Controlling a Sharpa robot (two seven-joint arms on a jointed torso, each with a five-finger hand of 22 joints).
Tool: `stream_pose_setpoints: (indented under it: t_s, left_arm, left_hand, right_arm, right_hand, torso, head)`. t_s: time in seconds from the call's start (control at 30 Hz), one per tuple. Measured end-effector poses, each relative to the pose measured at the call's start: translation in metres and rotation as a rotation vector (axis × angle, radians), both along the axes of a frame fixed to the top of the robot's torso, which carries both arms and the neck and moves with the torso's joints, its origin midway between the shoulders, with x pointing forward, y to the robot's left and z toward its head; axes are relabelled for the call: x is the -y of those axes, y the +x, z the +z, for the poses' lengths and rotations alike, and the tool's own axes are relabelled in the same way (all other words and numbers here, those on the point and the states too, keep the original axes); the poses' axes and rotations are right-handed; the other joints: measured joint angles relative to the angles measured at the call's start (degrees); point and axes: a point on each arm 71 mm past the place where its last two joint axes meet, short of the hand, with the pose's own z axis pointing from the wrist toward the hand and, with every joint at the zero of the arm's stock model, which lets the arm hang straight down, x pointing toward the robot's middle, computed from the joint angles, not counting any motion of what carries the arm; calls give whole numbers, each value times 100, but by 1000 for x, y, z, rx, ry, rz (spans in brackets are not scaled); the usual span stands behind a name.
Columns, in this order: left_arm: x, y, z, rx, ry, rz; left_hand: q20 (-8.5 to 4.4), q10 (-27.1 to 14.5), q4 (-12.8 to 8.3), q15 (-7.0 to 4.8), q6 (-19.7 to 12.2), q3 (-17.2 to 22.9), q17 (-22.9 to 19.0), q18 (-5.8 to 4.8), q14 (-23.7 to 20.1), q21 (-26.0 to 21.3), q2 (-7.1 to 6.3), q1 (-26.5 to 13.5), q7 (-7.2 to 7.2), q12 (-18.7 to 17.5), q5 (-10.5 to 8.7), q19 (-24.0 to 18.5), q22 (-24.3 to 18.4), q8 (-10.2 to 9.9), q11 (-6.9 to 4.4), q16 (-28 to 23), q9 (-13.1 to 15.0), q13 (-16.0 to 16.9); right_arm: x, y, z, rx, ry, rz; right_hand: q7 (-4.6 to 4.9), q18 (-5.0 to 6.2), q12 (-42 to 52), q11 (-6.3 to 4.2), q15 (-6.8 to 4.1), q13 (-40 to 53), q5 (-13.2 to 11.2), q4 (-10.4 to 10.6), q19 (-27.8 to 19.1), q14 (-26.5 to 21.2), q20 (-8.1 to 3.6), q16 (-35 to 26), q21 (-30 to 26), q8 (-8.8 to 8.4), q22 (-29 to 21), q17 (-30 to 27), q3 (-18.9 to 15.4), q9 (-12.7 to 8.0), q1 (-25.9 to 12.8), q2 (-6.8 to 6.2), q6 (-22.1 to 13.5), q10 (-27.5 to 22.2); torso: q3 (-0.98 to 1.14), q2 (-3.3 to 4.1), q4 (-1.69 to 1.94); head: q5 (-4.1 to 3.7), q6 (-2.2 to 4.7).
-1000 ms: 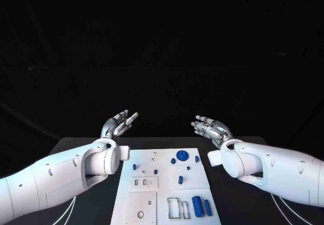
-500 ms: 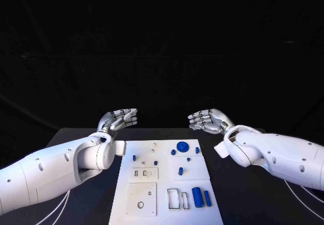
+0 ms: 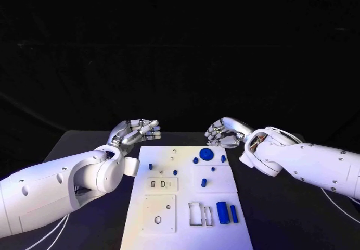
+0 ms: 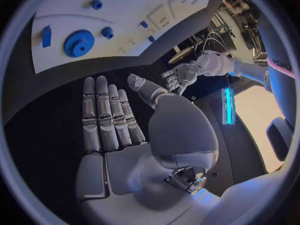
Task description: Assemble the parts on the task board
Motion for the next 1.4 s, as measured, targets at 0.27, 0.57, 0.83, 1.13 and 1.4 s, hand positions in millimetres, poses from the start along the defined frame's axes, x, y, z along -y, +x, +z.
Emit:
stream_pose_setpoints:
  t_s: [0.27, 0.57, 0.83, 1.13, 1.4]
  left_arm:
    - [7, -16, 14, 11, -29, -74]
    - [9, -21, 24, 23, -46, -109]
    - [8, -23, 28, 27, -50, -115]
    - [7, -24, 31, 29, -52, -116]
    - [7, -23, 31, 27, -53, -115]
  left_hand:
    - [-62, 52, 46, -40, 23, -219, 239, 26, 62, 152, 69, 117, -7, -87, -1, 261, 47, 6, -10, 14, 146, 1]
    - [-61, 52, 40, -60, 22, -274, 304, 26, 82, 175, 69, 117, -6, -108, -1, 302, 54, 6, -10, 36, 175, 1]
    - [-61, 29, 79, -59, -3, -345, 364, 26, 81, 197, 93, 140, 18, -127, -1, 301, 59, 6, 12, 36, 202, -7]
    - [-61, 9, 87, -55, -23, -384, 395, 26, 76, 196, 93, 140, 38, -127, -1, 301, 59, 6, 33, 36, 218, -10]
    - [-61, 9, 103, -38, -23, -399, 410, 25, 60, 196, 115, 163, 38, -127, -2, 301, 58, 6, 33, 36, 227, -12]
  right_arm:
    - [-20, -5, 6, 67, -191, 65]
    - [-40, -8, 7, 139, -297, 98]
    - [-45, -8, 4, 144, -349, 95]
    - [-45, -7, -1, 126, -394, 87]
    - [-45, -6, -6, 110, -423, 86]
  right_hand:
    - [-181, 0, -148, -287, -453, 290, -99, 94, 933, 1404, -493, 1861, 1594, -76, 1077, 1977, 94, 490, -198, -319, 193, 567]
    - [-173, -111, -148, -267, -458, 475, -99, 257, 1753, 1986, -521, 5015, 4007, -207, 3879, 4558, 124, 813, -302, -482, 125, 355]
    - [-184, -272, -148, -246, -458, 502, -99, 310, 2130, 1986, -494, 5667, 4723, -256, 4863, 5087, 71, 895, -278, -506, 111, 191]
    - [-201, -321, -148, -255, -438, 521, -27, 335, 2235, 2006, -505, 5876, 4955, -256, 5199, 5247, 46, 947, -278, -506, 92, 165]
    - [-180, -361, -148, -255, -438, 532, -27, 334, 2293, 2006, -500, 5931, 5050, -256, 5365, 5290, 46, 970, -277, -505, 113, 165]
  torso:
    - [-44, 221, 33]
    - [-68, 435, 90]
    - [-86, 538, 114]
    - [-98, 592, 127]
    - [-103, 606, 125]
  head:
    - [-6, -66]
    - [-25, -131]
    - [-37, -159]
    - [-49, -179]
    - [-34, -194]
